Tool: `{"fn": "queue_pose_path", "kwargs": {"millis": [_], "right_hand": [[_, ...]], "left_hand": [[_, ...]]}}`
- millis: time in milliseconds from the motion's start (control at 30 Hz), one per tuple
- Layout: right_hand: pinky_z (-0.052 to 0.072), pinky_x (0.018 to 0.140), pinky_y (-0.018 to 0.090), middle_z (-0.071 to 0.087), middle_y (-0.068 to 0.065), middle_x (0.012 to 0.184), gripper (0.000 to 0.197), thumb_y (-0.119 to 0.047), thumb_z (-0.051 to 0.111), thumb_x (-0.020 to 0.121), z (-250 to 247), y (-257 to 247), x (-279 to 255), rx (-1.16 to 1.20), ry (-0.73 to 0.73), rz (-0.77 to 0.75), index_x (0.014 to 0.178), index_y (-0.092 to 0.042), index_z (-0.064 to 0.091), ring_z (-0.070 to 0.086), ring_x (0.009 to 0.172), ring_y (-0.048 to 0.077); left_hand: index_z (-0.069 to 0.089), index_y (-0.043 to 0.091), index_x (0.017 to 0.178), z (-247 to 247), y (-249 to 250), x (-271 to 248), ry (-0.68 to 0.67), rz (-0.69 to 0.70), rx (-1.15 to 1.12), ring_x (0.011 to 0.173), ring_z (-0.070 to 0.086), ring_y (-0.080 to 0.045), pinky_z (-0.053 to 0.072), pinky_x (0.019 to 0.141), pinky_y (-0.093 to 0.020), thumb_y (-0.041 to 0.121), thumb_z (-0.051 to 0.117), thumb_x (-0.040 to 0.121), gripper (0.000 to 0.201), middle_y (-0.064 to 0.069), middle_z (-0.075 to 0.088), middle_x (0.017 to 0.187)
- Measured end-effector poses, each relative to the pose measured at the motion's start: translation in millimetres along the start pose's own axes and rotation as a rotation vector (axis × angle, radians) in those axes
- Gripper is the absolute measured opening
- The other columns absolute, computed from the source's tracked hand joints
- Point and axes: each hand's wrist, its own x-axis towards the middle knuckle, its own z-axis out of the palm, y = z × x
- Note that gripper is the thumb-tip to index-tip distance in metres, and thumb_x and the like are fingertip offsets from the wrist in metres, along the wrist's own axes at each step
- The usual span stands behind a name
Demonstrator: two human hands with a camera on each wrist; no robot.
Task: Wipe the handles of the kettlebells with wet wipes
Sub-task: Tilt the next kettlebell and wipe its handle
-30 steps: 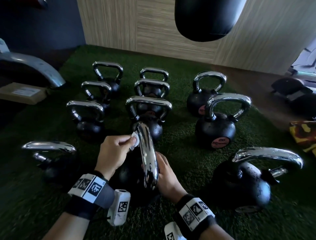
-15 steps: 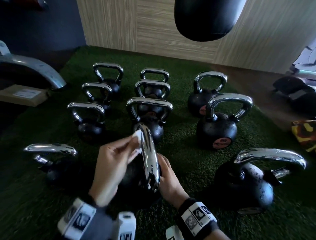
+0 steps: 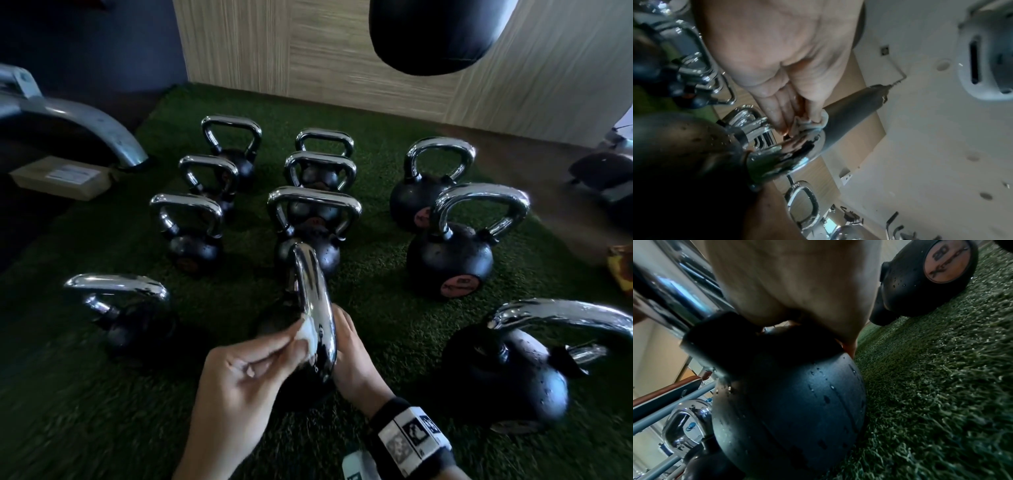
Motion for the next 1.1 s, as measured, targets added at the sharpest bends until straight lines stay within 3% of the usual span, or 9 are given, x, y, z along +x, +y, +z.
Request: {"fn": "queue_pose_path", "kwargs": {"millis": [167, 300, 433, 567, 733, 833, 900, 1000, 1100], "right_hand": [[0.034, 0.116, 0.020, 0.044, -0.013, 0.146, 0.073, -0.068, 0.047, 0.080, 1, 1, -1, -0.004, 0.018, -0.015, 0.145, -0.036, 0.044, 0.033, 0.133, -0.016], [0.038, 0.117, 0.034, 0.049, -0.012, 0.140, 0.064, -0.054, 0.057, 0.086, 2, 6, 1, 0.006, 0.024, -0.012, 0.144, -0.028, 0.051, 0.040, 0.131, -0.007], [0.042, 0.114, 0.043, 0.050, -0.013, 0.131, 0.047, -0.027, 0.068, 0.095, 2, 12, 3, -0.019, 0.049, -0.005, 0.139, -0.025, 0.054, 0.047, 0.130, 0.006], [0.043, 0.115, 0.043, 0.048, -0.033, 0.128, 0.049, -0.033, 0.067, 0.089, 5, 10, 2, 0.043, 0.050, 0.008, 0.130, -0.053, 0.050, 0.049, 0.131, 0.006], [0.047, 0.107, 0.033, 0.059, -0.015, 0.130, 0.045, -0.032, 0.072, 0.092, -18, -8, 1, -0.121, 0.023, 0.055, 0.135, -0.036, 0.060, 0.055, 0.118, 0.002], [0.056, 0.082, 0.021, 0.067, -0.008, 0.118, 0.040, -0.029, 0.079, 0.087, -43, -37, -11, -0.140, 0.345, 0.049, 0.125, -0.037, 0.069, 0.066, 0.088, 0.001], [0.054, 0.070, 0.016, 0.072, -0.009, 0.099, 0.030, -0.024, 0.082, 0.084, -57, -68, -22, -0.096, 0.474, -0.110, 0.111, -0.036, 0.076, 0.067, 0.076, 0.005], [0.049, 0.066, 0.014, 0.073, -0.010, 0.088, 0.025, -0.023, 0.086, 0.079, -67, -122, -39, -0.104, 0.306, -0.342, 0.101, -0.033, 0.082, 0.065, 0.071, 0.010], [0.054, 0.067, 0.016, 0.075, -0.018, 0.099, 0.033, -0.032, 0.090, 0.073, -63, -148, -46, -0.135, 0.066, -0.416, 0.106, -0.034, 0.082, 0.070, 0.074, 0.006]], "left_hand": [[0.080, 0.019, 0.107, -15, -11, -1, -0.082, 0.091, 0.144, 0.100, 0.077, -0.017, 0.061, 0.086, -0.024, 0.010, 0.077, 0.081, 0.028, 0.000, 0.079, 0.106], [0.079, 0.014, 0.112, -28, -25, -6, -0.186, 0.160, 0.209, 0.106, 0.076, -0.024, 0.063, 0.089, -0.036, 0.017, 0.082, 0.084, 0.028, -0.002, 0.078, 0.113], [0.077, 0.015, 0.114, -34, -36, -6, -0.207, 0.291, 0.390, 0.108, 0.074, -0.015, 0.060, 0.094, -0.032, 0.005, 0.081, 0.081, 0.035, 0.008, 0.076, 0.118], [0.075, 0.020, 0.116, -38, -39, -8, -0.190, 0.381, 0.537, 0.108, 0.072, -0.004, 0.058, 0.095, -0.025, 0.012, 0.080, 0.082, 0.035, 0.022, 0.071, 0.122], [0.084, 0.020, 0.099, -33, -19, -7, -0.124, 0.056, 0.355, 0.098, 0.077, -0.009, 0.060, 0.088, -0.024, 0.015, 0.079, 0.082, 0.018, 0.008, 0.081, 0.100], [0.085, 0.023, 0.082, -31, 1, -3, 0.001, -0.092, 0.172, 0.076, 0.076, -0.005, 0.059, 0.070, -0.014, 0.016, 0.076, 0.075, 0.014, -0.001, 0.081, 0.083], [0.085, 0.022, 0.078, -31, 10, 2, 0.118, -0.215, -0.047, 0.076, 0.078, -0.015, 0.061, 0.066, -0.018, 0.026, 0.085, 0.066, 0.012, -0.011, 0.080, 0.084], [0.083, 0.012, 0.088, -35, 16, 8, 0.075, -0.318, -0.244, 0.083, 0.078, -0.023, 0.062, 0.066, -0.024, 0.052, 0.101, 0.036, 0.068, -0.017, 0.079, 0.095], [0.080, 0.008, 0.084, -31, 27, 14, -0.023, -0.342, -0.293, 0.076, 0.076, -0.022, 0.061, 0.065, -0.026, 0.054, 0.101, 0.035, 0.070, -0.019, 0.077, 0.093]]}}
